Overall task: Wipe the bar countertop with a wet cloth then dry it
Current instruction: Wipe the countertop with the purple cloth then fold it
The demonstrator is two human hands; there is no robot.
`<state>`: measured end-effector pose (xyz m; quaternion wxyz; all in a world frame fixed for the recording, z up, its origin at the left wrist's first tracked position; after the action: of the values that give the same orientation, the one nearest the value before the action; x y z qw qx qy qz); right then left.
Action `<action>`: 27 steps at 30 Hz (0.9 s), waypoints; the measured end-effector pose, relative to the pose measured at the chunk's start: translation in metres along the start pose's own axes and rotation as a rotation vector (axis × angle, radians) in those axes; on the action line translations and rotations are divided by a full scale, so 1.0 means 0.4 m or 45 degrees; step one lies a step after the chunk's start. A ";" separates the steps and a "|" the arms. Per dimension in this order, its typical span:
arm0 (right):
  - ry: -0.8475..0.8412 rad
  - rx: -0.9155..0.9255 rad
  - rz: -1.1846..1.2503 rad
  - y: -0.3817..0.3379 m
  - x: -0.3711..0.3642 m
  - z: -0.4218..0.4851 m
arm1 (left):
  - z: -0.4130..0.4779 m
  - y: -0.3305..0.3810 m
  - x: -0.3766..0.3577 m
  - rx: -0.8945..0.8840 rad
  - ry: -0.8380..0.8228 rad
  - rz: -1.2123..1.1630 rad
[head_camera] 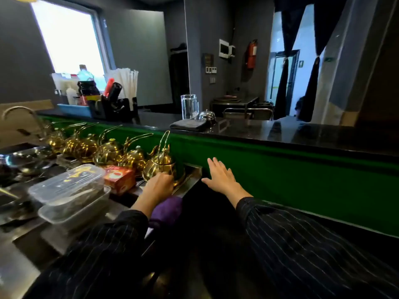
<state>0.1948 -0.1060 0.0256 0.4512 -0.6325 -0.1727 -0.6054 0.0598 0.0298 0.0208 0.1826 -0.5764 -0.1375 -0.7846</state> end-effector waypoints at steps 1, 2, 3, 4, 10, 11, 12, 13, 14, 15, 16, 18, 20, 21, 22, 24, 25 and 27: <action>-0.041 0.017 -0.007 -0.024 -0.035 0.002 | -0.012 -0.027 -0.020 0.034 -0.047 -0.006; -0.080 0.036 0.003 -0.047 -0.064 0.005 | -0.024 -0.050 -0.036 0.062 -0.062 -0.029; -0.127 0.048 -0.010 -0.068 -0.104 0.005 | -0.037 -0.074 -0.062 0.085 -0.097 -0.013; -0.166 0.064 -0.017 -0.090 -0.145 0.002 | -0.053 -0.095 -0.084 0.121 -0.137 0.003; -0.114 0.103 0.020 -0.179 -0.287 -0.005 | -0.070 -0.136 -0.147 0.176 -0.094 -0.165; -0.065 0.110 0.032 -0.187 -0.293 -0.008 | -0.071 -0.138 -0.149 0.206 -0.070 -0.194; -0.029 0.111 0.056 -0.191 -0.297 -0.009 | -0.071 -0.144 -0.153 0.248 -0.055 -0.206; -0.004 0.110 0.087 -0.193 -0.299 -0.009 | -0.074 -0.151 -0.160 0.311 -0.067 -0.210; 0.004 0.103 0.118 -0.192 -0.301 -0.007 | -0.078 -0.160 -0.168 0.378 -0.081 -0.215; -0.002 0.093 0.145 -0.191 -0.302 -0.004 | -0.083 -0.168 -0.176 0.441 -0.099 -0.235; -0.023 0.071 0.167 -0.188 -0.305 0.000 | -0.087 -0.172 -0.183 0.483 -0.098 -0.268; -0.081 0.036 0.193 -0.186 -0.305 0.006 | -0.092 -0.169 -0.184 0.509 -0.042 -0.366; -0.120 0.021 0.182 -0.191 -0.299 0.009 | -0.094 -0.162 -0.177 0.510 0.015 -0.445; -0.130 0.023 0.172 -0.193 -0.294 0.008 | -0.093 -0.161 -0.173 0.514 0.022 -0.465; -0.133 0.030 0.166 -0.195 -0.289 0.006 | -0.092 -0.160 -0.168 0.521 0.019 -0.475; -0.116 0.079 0.153 -0.198 -0.280 -0.002 | -0.093 -0.156 -0.157 0.510 0.004 -0.471; -0.095 0.116 0.149 -0.198 -0.273 -0.009 | -0.093 -0.151 -0.150 0.486 0.007 -0.459; -0.030 0.177 0.174 -0.193 -0.247 -0.024 | -0.091 -0.131 -0.129 0.417 0.047 -0.437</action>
<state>0.1095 -0.0399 -0.0388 0.5320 -0.6172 -0.1760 -0.5523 0.0193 0.0678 -0.0394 0.1401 -0.4927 -0.3555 -0.7818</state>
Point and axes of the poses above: each hand's wrist, its own z-axis towards the middle knuckle, its own x-axis out of the back of the hand, y = z × x, the point moved 7 cm from there along z, towards the middle knuckle, and after that the axes turned 4 degrees about z, right-handed, at the moved point
